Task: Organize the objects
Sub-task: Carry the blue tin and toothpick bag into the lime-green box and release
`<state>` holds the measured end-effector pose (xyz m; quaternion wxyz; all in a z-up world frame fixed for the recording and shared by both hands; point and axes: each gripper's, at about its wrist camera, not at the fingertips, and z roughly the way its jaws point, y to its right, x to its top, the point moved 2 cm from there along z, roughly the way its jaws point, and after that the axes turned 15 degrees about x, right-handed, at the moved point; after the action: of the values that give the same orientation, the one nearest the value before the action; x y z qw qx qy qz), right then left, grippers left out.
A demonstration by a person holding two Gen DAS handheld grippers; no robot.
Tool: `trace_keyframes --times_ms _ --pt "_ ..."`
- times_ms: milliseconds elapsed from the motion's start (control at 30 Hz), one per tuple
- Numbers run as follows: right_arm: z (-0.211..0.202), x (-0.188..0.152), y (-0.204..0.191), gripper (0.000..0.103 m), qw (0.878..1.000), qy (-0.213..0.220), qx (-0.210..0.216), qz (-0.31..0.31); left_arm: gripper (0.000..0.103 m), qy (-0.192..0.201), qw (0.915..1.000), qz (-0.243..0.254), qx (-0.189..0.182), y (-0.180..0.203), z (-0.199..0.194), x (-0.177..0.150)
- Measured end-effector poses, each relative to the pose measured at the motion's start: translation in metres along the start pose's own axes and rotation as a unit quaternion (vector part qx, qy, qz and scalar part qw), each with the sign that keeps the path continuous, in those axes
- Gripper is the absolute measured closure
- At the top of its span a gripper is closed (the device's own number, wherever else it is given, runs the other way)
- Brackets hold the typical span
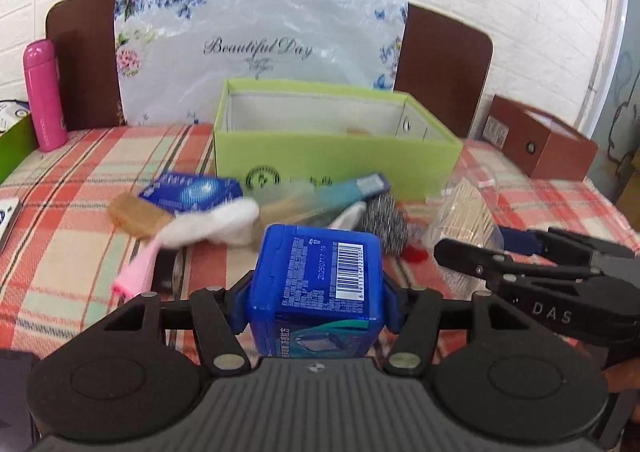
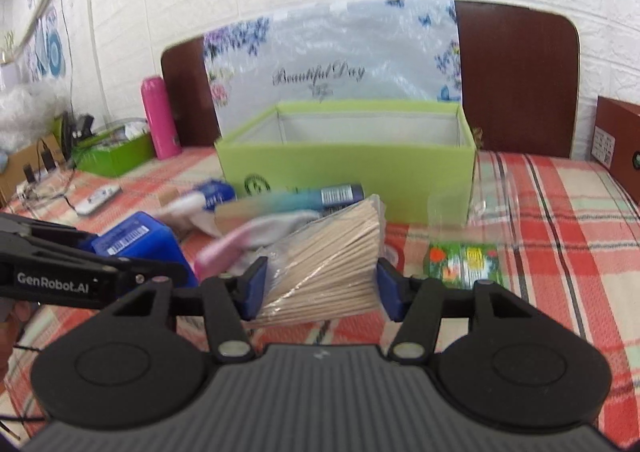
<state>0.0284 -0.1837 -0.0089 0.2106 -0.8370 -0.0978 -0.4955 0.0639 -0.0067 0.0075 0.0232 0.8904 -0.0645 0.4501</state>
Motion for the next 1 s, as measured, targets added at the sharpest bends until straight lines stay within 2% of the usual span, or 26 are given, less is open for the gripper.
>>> trace_keyframes --times_ms 367,700,900,933,967,1000 --pt "0.006 0.047 0.023 0.047 0.998 0.057 -0.026 -0.005 0.040 0.070 0.9958 -0.058 0.004 0.004 0.015 0.079" --pt "0.034 0.081 0.051 0.047 0.991 0.108 -0.083 -0.009 0.040 0.078 0.9917 -0.102 0.006 0.009 0.070 0.127" --pt "0.064 0.093 0.071 0.047 0.988 0.112 -0.106 -0.002 0.040 0.069 0.9923 -0.102 0.010 0.015 0.104 0.136" --pt "0.070 0.095 0.074 0.046 0.988 0.111 -0.108 -0.005 0.039 0.073 0.9922 -0.100 0.012 0.016 0.109 0.134" --pt "0.077 0.096 0.077 0.042 0.988 0.109 -0.112 -0.007 0.027 0.076 0.9923 -0.097 0.015 0.018 0.113 0.132" --pt "0.083 0.096 0.079 0.034 0.988 0.104 -0.114 -0.011 0.019 0.074 0.9927 -0.092 0.025 0.019 0.117 0.129"
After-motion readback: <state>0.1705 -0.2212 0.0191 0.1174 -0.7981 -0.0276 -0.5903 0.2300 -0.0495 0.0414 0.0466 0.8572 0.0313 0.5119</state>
